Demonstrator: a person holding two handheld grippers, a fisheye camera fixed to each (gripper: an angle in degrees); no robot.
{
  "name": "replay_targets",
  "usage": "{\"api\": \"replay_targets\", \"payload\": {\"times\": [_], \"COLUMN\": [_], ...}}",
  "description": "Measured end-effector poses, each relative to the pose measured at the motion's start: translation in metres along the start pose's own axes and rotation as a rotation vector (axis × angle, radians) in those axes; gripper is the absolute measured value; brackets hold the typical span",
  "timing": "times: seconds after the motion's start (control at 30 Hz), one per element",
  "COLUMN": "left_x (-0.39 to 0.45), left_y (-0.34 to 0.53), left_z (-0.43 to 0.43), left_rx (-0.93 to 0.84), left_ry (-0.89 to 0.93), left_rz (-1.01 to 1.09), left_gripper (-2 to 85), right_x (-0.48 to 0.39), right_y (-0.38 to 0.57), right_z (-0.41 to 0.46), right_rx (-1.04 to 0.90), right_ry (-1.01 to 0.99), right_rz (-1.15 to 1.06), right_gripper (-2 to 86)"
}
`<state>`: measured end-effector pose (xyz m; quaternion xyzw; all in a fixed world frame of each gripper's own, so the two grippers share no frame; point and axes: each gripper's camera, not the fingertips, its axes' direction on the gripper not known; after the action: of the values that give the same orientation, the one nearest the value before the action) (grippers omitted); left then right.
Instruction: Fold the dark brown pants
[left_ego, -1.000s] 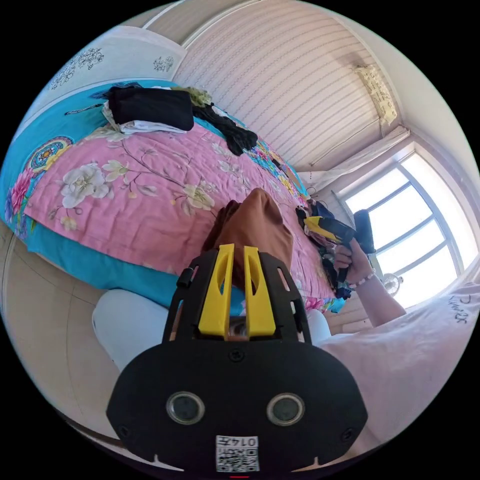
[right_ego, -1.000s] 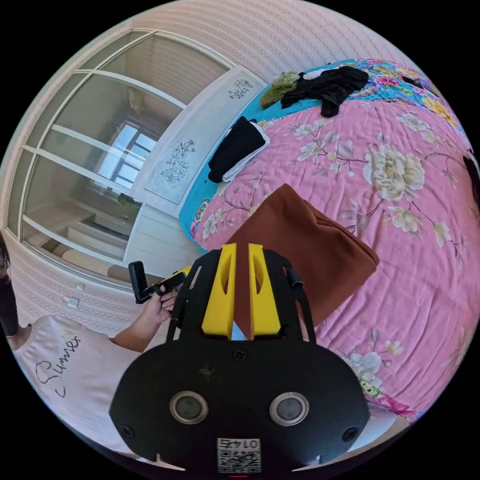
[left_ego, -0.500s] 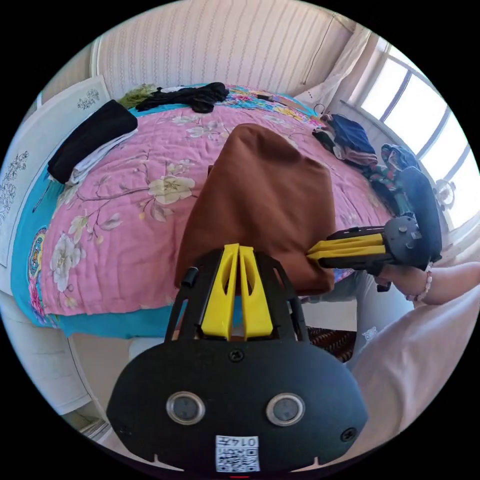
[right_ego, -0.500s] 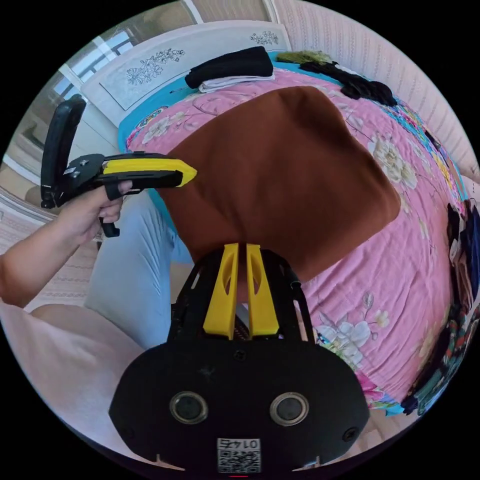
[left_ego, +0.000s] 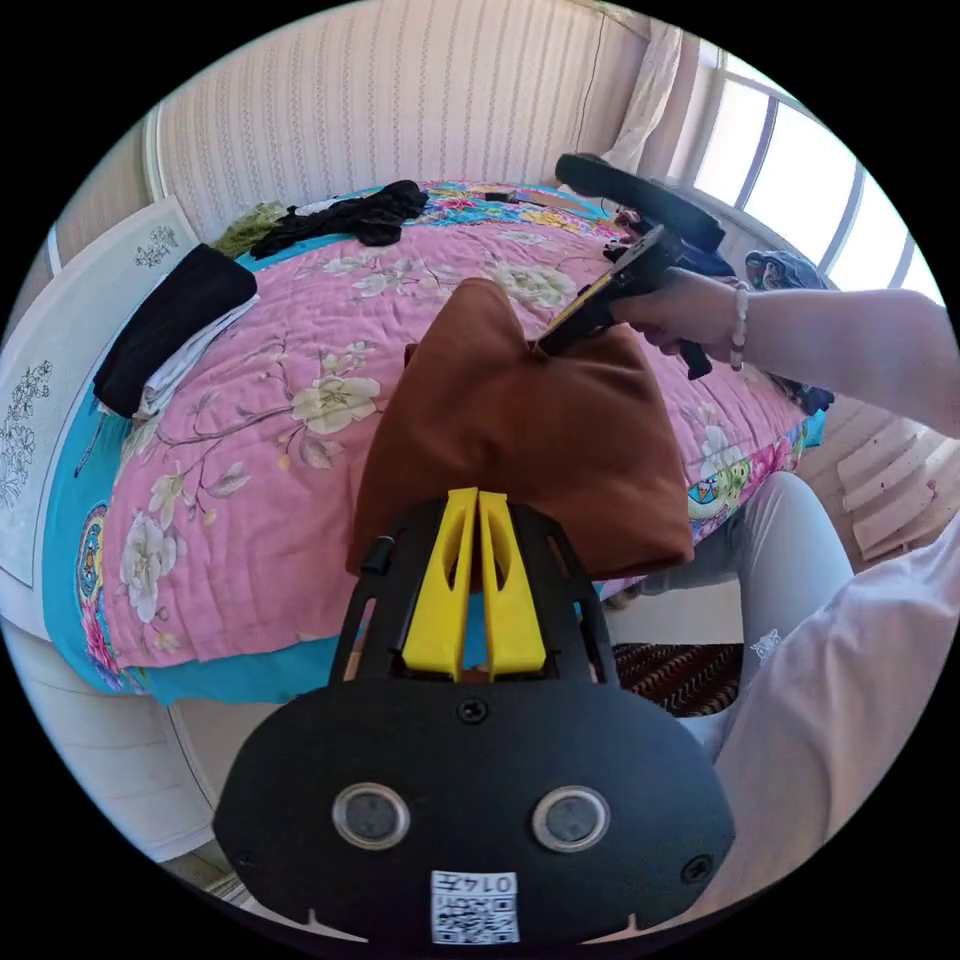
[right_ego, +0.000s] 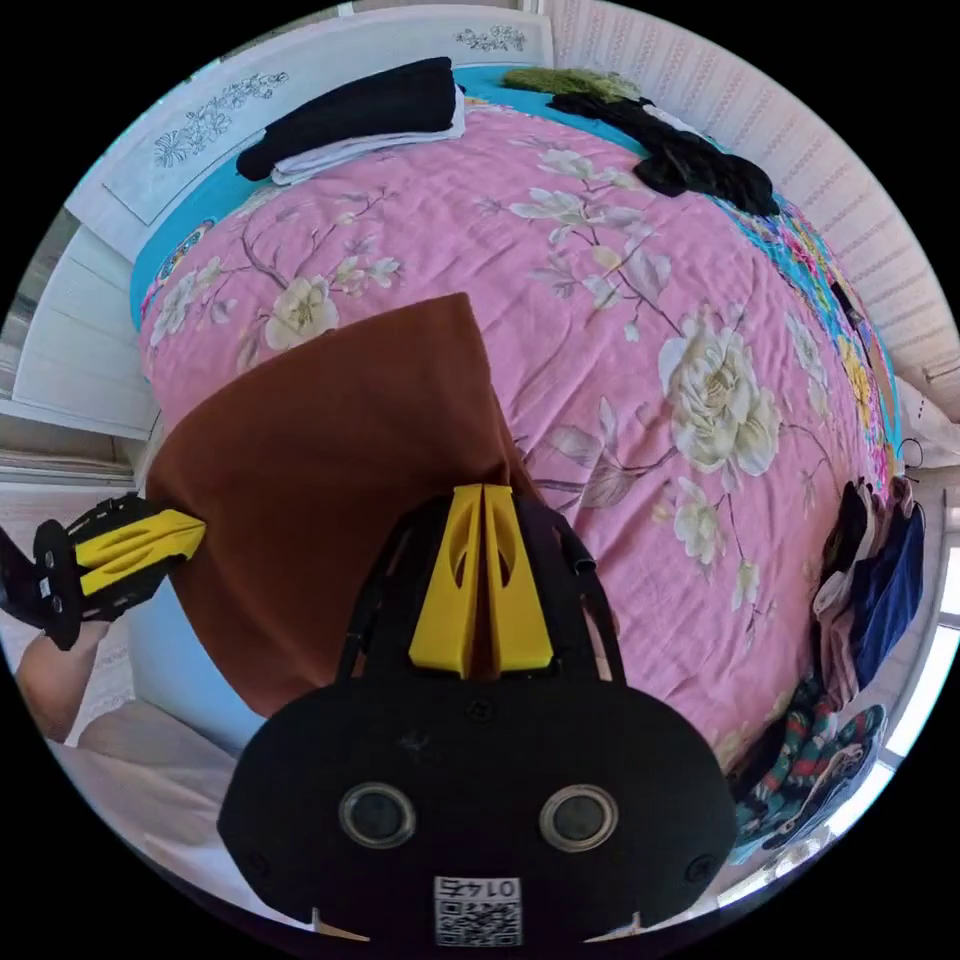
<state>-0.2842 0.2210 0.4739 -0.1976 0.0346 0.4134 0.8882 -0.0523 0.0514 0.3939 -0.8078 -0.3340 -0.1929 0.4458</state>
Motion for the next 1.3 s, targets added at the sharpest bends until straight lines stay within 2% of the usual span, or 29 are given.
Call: {"api": "replay_targets", "payload": {"times": [0.1,0.17,0.27,0.33,0.4,0.47,0.53,0.73,0.83,0.97,1.17,1.3], "left_x": [-0.01,-0.016,-0.025,-0.032,-0.041,-0.05,-0.055,-0.069,-0.078,-0.096,-0.101,-0.102], "left_y": [-0.012,-0.015,-0.021,-0.03,-0.042,-0.059,-0.072,-0.111,-0.127,-0.141,-0.17,-0.188], "left_z": [-0.012,-0.035,-0.06,-0.062,-0.056,-0.046,-0.038,0.005,0.021,0.034,0.032,0.039], "left_rx": [-0.025,0.081,0.235,0.261,0.213,0.143,0.105,-0.044,-0.053,-0.049,-0.061,-0.08], "left_ry": [0.09,0.09,0.035,0.009,-0.007,0.008,0.014,0.118,0.31,0.401,0.38,0.367], "left_rz": [-0.045,-0.058,-0.043,-0.019,-0.042,-0.076,-0.084,-0.085,-0.111,-0.176,-0.126,-0.15], "left_gripper": [-0.9,-0.6,0.7,7.3,11.8,15.5,17.3,21.6,18.9,18.1,18.2,19.2], "right_x": [0.011,0.02,0.041,0.051,0.053,0.049,0.05,0.064,0.069,0.075,0.086,0.102], "right_y": [0.009,0.049,0.116,0.154,0.184,0.207,0.216,0.217,0.218,0.226,0.247,0.253], "right_z": [-0.016,-0.044,-0.062,-0.062,-0.058,-0.045,-0.034,0.003,0.0,-0.021,-0.042,-0.025], "right_rx": [0.046,0.251,0.43,0.456,0.487,0.445,0.416,0.37,0.359,0.313,0.341,0.324], "right_ry": [-0.075,-0.237,-0.363,-0.368,-0.339,-0.303,-0.356,-0.599,-0.594,-0.534,-0.572,-0.811], "right_rz": [0.117,0.116,0.187,0.258,0.265,0.276,0.302,0.492,0.533,0.475,0.483,0.587], "right_gripper": [-0.7,-0.5,1.0,3.7,9.8,18.5,19.7,19.2,18.3,14.6,13.3,15.2]}}
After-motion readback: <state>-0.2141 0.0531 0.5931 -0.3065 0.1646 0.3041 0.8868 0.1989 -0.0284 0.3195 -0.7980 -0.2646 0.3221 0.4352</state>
